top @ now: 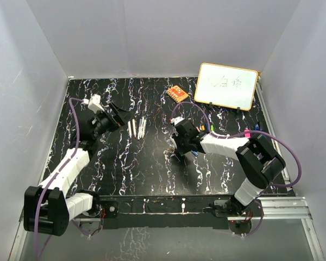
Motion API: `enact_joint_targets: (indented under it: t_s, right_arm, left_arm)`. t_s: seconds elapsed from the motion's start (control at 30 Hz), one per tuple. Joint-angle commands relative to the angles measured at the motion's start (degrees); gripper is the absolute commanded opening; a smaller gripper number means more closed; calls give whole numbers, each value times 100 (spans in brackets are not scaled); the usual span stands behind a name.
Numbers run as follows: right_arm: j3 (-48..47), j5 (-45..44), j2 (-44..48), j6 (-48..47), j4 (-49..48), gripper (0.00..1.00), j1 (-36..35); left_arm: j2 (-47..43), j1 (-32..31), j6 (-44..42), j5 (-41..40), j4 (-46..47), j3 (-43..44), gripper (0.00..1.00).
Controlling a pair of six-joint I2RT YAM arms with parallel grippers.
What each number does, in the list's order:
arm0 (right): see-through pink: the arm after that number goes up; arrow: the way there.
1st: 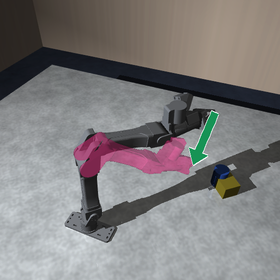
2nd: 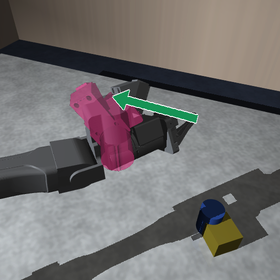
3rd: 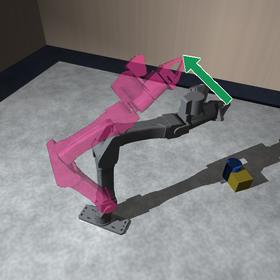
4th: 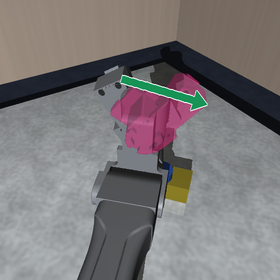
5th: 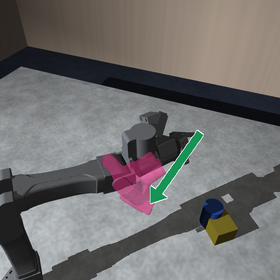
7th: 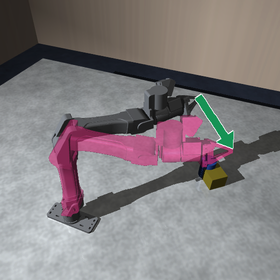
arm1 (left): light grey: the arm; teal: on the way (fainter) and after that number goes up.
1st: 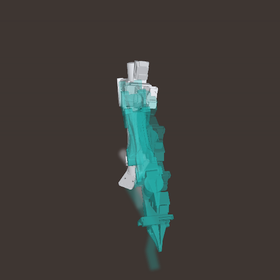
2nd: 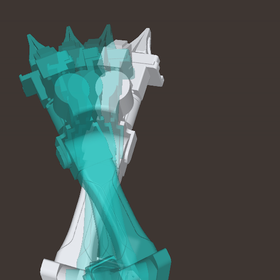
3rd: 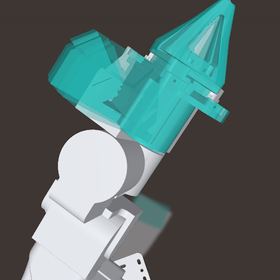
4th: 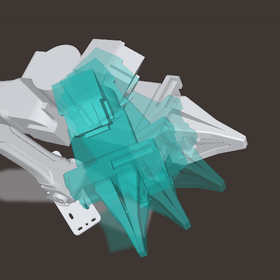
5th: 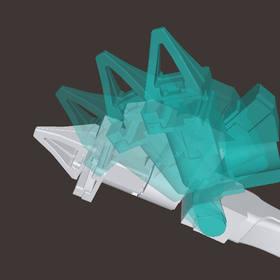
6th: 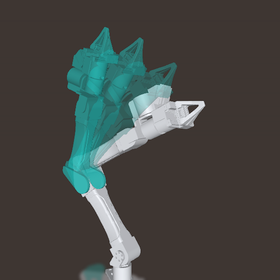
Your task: Open the pen caps
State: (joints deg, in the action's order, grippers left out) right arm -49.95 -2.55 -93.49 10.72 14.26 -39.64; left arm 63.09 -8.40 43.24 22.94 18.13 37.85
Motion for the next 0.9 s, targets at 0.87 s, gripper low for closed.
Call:
enact_joint_targets:
  t_s: [0.87]
  right_arm:
    - [-223,264,1321,-53,-724,0,-263]
  left_arm:
    - [2463,-2512,741,-665,1017,568,98]
